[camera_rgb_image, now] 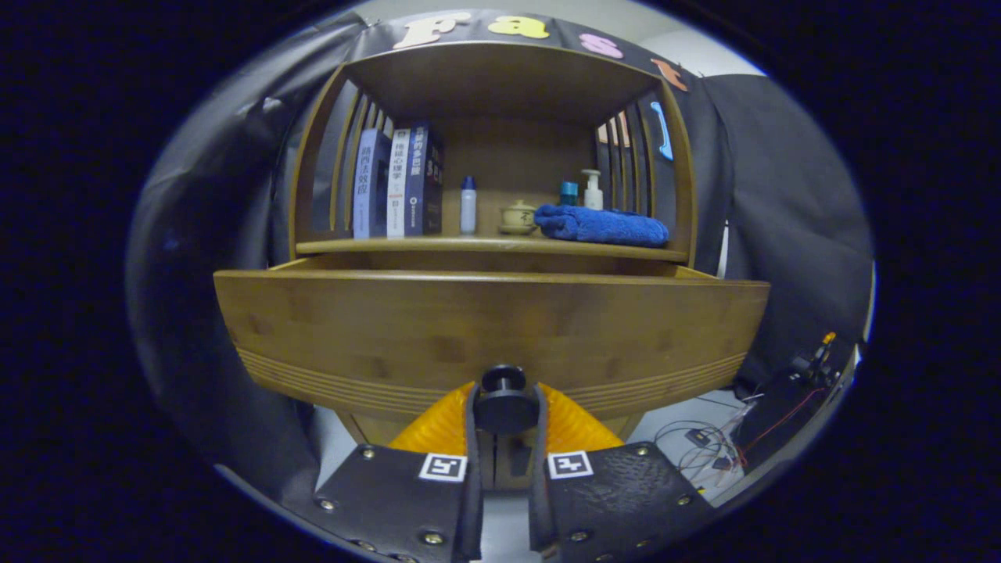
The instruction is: Pull open the drawer, take out the items inside it, and place them on the countertop above the cabinet.
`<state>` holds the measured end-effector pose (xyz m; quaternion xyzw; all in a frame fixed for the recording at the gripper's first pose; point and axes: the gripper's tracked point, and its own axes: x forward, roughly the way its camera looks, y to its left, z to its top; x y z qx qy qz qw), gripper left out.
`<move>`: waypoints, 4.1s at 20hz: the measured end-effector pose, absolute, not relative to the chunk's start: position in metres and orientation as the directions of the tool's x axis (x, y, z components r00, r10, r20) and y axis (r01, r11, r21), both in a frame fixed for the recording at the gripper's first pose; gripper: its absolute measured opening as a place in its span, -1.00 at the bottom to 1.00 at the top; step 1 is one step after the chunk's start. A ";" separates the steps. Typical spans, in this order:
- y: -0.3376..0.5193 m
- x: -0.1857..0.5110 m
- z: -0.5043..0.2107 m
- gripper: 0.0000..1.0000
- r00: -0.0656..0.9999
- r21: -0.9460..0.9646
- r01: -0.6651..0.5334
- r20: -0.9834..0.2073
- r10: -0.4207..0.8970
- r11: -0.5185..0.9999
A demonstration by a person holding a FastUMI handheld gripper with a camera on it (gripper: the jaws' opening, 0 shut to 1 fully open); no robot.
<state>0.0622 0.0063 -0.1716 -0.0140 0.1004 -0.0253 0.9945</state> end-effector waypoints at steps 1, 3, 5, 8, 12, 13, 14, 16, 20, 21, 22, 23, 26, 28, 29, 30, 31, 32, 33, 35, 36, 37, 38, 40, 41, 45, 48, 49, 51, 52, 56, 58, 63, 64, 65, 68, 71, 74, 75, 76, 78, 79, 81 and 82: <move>0.006 0.052 -0.171 -0.53 0.979 -0.030 0.039 -0.198 -0.044 0.999; 0.003 0.029 -0.174 -0.53 0.981 0.006 0.032 -0.191 -0.030 0.999; 0.002 0.013 -0.176 -0.54 0.981 -0.003 0.037 -0.192 -0.037 0.999; 0.003 0.008 -0.178 -0.54 0.980 -0.006 0.044 -0.196 -0.044 0.999; 0.005 0.010 -0.178 -0.54 0.984 0.051 0.009 -0.178 0.000 0.999; 0.007 0.009 -0.177 -0.33 0.983 0.049 -0.003 -0.184 0.012 0.999; 0.008 0.006 -0.168 -0.12 0.984 0.052 -0.011 -0.175 0.020 0.999; 0.005 -0.003 -0.149 0.29 0.987 0.040 0.018 -0.160 -0.012 0.999; 0.010 -0.014 -0.104 0.93 0.989 0.047 0.036 -0.143 -0.029 0.998; 0.014 -0.014 -0.092 0.94 0.990 0.047 0.032 -0.139 -0.025 0.998; 0.013 -0.010 -0.084 0.94 0.988 0.035 0.043 -0.149 -0.037 0.998; 0.011 -0.006 -0.079 0.94 0.984 0.017 0.055 -0.171 -0.051 0.998; 0.010 0.015 -0.069 0.94 0.969 -0.022 0.058 -0.240 -0.062 0.998; 0.010 0.034 -0.069 0.94 0.958 -0.032 0.047 -0.282 -0.055 0.998; 0.008 0.041 -0.070 0.94 0.950 -0.027 0.048 -0.307 -0.054 0.998; 0.005 0.050 -0.072 0.95 0.943 -0.025 0.052 -0.329 -0.057 0.998; 0.001 0.059 -0.073 0.94 0.933 -0.035 0.058 -0.353 -0.067 0.998; 0.000 0.068 -0.076 0.94 0.920 -0.049 0.054 -0.385 -0.069 0.997; -0.001 0.075 -0.082 0.94 0.902 -0.066 0.046 -0.425 -0.070 0.997; -0.004 0.086 -0.095 0.94 0.867 -0.085 0.030 -0.493 -0.068 0.996; -0.006 0.093 -0.101 0.94 0.852 -0.086 0.032 -0.518 -0.072 0.996; -0.008 0.097 -0.110 0.93 0.829 -0.085 0.024 -0.556 -0.068 0.996; -0.007 0.099 -0.118 0.93 0.805 -0.089 0.022 -0.590 -0.070 0.996; -0.005 0.103 -0.128 0.93 0.770 -0.080 0.002 -0.635 -0.052 0.997; -0.004 0.108 -0.131 0.93 0.765 -0.066 0.007 -0.642 -0.048 0.998; 0.004 0.112 -0.151 0.47 0.704 -0.046 0.011 -0.709 -0.041 0.999; 0.002 0.115 -0.158 0.09 0.692 -0.072 0.046 -0.717 -0.084 0.996; 0.000 0.112 -0.155 -0.23 0.692 -0.093 0.048 -0.715 -0.100 0.995; -0.001 0.120 -0.156 -0.56 0.710 -0.096 0.063 -0.695 -0.112 0.993; 0.003 0.120 -0.152 -0.56 0.725 -0.095 0.044 -0.682 -0.097 0.995; -0.002 0.120 -0.141 -0.81 0.763 -0.121 0.066 -0.634 -0.129 0.990; -0.003 0.117 -0.132 -0.81 0.788 -0.101 0.095 -0.600 -0.136 0.990; -0.006 0.103 -0.105 -0.81 0.836 -0.079 0.137 -0.525 -0.158 0.987; -0.009 0.101 -0.100 -0.82 0.840 -0.086 0.155 -0.513 -0.176 0.984; -0.010 0.099 -0.097 -0.81 0.841 -0.091 0.161 -0.509 -0.185 0.983; -0.008 0.096 -0.088 -0.81 0.849 -0.075 0.166 -0.496 -0.181 0.983; 0.001 0.096 -0.055 -0.81 0.894 -0.044 0.149 -0.421 -0.154 0.988; 0.007 0.100 -0.015 -0.82 0.926 0.000 0.147 -0.352 -0.138 0.989; 0.007 0.102 -0.003 -0.81 0.930 0.001 0.149 -0.340 -0.140 0.989; 0.006 0.102 0.008 -0.82 0.935 -0.002 0.149 -0.326 -0.141 0.989; 0.008 0.108 0.029 -0.81 0.943 0.010 0.146 -0.303 -0.136 0.989; 0.011 0.111 0.040 -0.81 0.948 0.025 0.140 -0.292 -0.127 0.990; 0.012 0.119 0.060 -0.81 0.957 0.038 0.137 -0.264 -0.122 0.990; 0.013 0.125 0.068 -0.82 0.961 0.041 0.128 -0.253 -0.114 0.991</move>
